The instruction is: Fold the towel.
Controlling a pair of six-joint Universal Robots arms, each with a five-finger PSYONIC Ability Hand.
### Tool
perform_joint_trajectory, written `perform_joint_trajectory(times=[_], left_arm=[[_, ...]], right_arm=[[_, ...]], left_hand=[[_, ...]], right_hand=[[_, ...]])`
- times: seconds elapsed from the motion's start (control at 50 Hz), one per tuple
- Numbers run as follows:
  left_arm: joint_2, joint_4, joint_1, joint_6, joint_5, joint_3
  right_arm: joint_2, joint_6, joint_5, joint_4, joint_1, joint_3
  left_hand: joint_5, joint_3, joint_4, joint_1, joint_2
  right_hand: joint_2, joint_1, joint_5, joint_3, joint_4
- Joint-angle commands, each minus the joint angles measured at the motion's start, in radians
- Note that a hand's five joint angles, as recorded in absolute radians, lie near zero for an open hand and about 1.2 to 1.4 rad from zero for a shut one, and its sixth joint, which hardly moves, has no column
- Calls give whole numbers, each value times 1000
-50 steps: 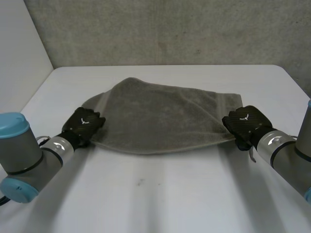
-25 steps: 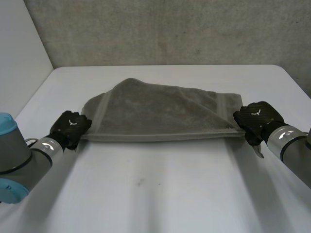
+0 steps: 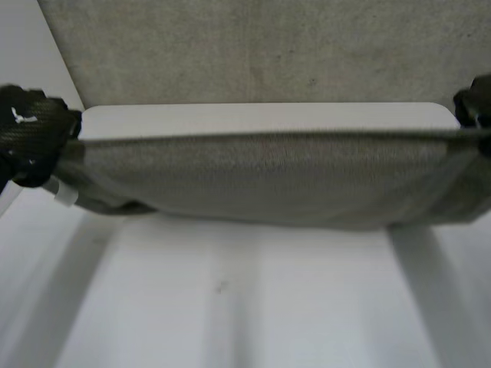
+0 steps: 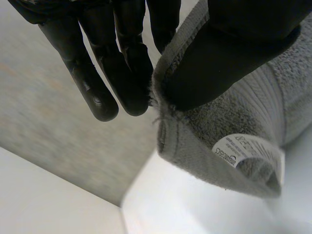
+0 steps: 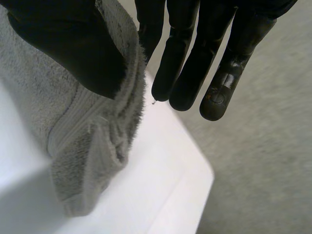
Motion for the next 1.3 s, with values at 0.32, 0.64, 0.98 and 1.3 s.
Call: perform_joint_trajectory(times=[0.32, 0.64, 0.98, 1.3], left_arm=[[-743, 25, -134, 12, -50, 548], [-524, 782, -157, -379, -73, 521], [-660, 622, -105, -250, 20, 131], [-322, 35, 102, 83, 118, -186]], right_arm=[[618, -114, 233, -235, 146, -350], [339, 113, 259, -876, 194, -169], [477, 41, 85, -713, 191, 165], [140, -207, 46, -200, 58, 400]], left_hand=[[188, 181, 180, 216, 179], [188, 181, 180, 216, 179], [188, 181, 180, 216, 179], [188, 181, 180, 216, 179]], right_hand=[[215, 429, 233, 206, 202], [215, 429, 233, 206, 202], [215, 429, 233, 206, 202], [215, 429, 233, 206, 202]])
